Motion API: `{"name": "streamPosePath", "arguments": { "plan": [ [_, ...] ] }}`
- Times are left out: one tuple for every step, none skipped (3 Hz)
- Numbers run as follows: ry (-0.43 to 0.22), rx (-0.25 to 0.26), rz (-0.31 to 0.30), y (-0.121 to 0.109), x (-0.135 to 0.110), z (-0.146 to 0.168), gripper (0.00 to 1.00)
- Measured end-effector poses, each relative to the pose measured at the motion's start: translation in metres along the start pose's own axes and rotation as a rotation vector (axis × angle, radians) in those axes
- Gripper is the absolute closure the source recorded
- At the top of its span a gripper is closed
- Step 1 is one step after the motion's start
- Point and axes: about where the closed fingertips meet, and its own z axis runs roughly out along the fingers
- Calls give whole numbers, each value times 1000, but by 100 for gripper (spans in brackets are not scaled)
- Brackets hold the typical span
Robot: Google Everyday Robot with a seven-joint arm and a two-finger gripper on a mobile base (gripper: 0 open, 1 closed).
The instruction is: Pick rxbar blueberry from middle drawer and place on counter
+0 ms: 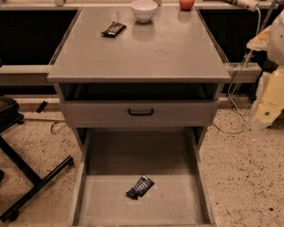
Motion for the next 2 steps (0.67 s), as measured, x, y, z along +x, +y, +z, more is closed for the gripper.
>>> {"name": "streamPosePath", "arguments": {
  "plan": [
    [0, 0, 0, 0, 0, 0, 0],
    [-6, 0, 17, 4, 0, 20, 0]
  ]
}}
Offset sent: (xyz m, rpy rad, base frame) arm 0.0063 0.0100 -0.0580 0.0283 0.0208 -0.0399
